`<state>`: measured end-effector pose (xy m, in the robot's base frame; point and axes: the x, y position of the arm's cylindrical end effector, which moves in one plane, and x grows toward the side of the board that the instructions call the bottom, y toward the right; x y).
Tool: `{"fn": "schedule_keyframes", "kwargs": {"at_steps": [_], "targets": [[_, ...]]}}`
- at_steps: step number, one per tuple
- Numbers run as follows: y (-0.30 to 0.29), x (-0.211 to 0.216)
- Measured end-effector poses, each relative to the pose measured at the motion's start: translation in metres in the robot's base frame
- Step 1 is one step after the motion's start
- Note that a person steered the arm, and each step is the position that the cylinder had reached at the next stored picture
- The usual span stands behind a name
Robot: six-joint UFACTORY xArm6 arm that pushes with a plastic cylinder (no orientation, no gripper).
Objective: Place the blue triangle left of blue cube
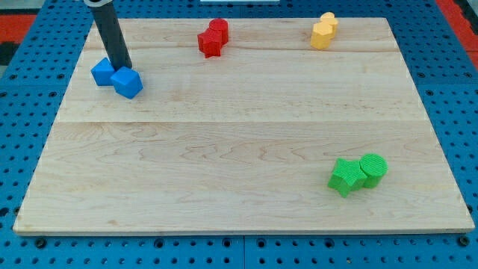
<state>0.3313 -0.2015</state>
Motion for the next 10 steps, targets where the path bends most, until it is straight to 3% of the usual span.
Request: {"fn": "schedule_keyframes", "kwargs": {"at_steps": [2, 5, 7, 9, 10], "targets": [[0.017, 0.041], [-0.003, -0.069], [-0.007, -0.007], [-0.054, -0.017], [-0.05, 0.015]]}}
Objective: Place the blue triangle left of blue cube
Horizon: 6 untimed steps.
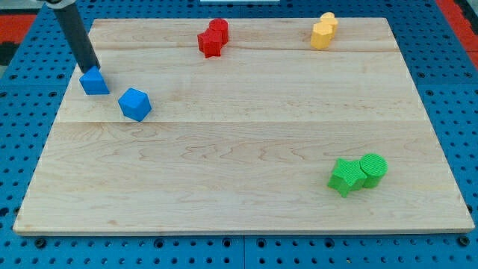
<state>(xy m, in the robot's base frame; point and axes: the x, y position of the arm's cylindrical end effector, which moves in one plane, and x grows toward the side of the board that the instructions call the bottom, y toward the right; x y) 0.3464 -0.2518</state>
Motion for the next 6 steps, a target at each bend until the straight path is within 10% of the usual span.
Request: {"fn": "schedule_keyframes", "kwargs": {"at_steps": [3, 6], "targets": [[0.041, 0.027], [0.215, 0.015]]}}
